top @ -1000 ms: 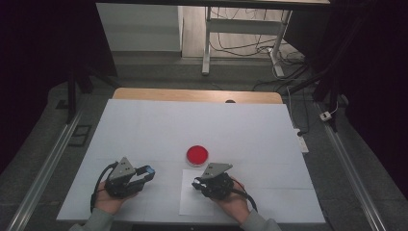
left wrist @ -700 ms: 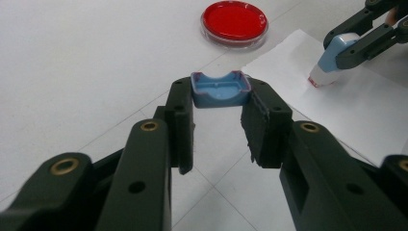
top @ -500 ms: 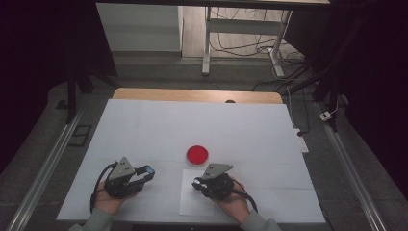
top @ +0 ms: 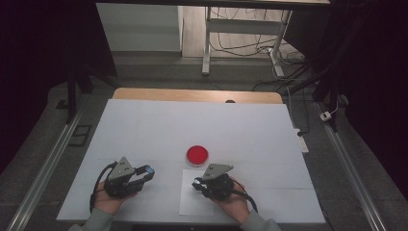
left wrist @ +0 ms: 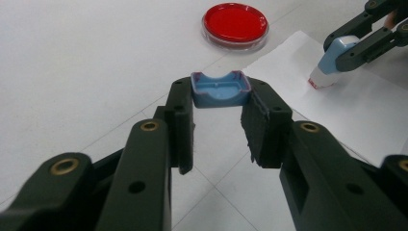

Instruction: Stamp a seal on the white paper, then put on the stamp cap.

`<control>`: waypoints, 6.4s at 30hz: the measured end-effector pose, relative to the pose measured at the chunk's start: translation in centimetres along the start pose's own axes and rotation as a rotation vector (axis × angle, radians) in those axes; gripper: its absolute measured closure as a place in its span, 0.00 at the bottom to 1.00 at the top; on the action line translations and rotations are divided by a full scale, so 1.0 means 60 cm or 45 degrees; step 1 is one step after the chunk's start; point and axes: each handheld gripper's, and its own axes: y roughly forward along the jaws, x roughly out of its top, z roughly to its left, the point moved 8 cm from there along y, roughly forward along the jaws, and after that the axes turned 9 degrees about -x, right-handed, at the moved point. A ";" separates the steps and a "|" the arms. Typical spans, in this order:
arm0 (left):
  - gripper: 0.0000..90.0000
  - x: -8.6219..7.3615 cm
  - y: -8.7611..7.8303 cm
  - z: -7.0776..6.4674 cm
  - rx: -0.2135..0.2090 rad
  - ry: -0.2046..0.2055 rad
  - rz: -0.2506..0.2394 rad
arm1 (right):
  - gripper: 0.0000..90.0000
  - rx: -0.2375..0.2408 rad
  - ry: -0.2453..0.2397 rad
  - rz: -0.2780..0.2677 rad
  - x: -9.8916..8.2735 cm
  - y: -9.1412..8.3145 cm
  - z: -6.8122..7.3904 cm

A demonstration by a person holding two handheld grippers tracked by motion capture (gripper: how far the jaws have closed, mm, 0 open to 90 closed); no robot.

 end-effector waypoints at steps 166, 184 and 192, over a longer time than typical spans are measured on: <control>0.73 0.096 0.071 -0.064 -0.094 0.158 -0.020 | 0.84 -0.119 0.327 -0.424 0.080 -0.134 -0.101; 0.73 0.117 0.143 -0.106 -0.194 0.196 0.024 | 0.84 -0.120 0.330 -0.432 0.081 -0.135 -0.102; 0.73 0.112 0.164 -0.109 -0.194 0.207 0.050 | 0.84 -0.115 0.322 -0.426 0.081 -0.131 -0.098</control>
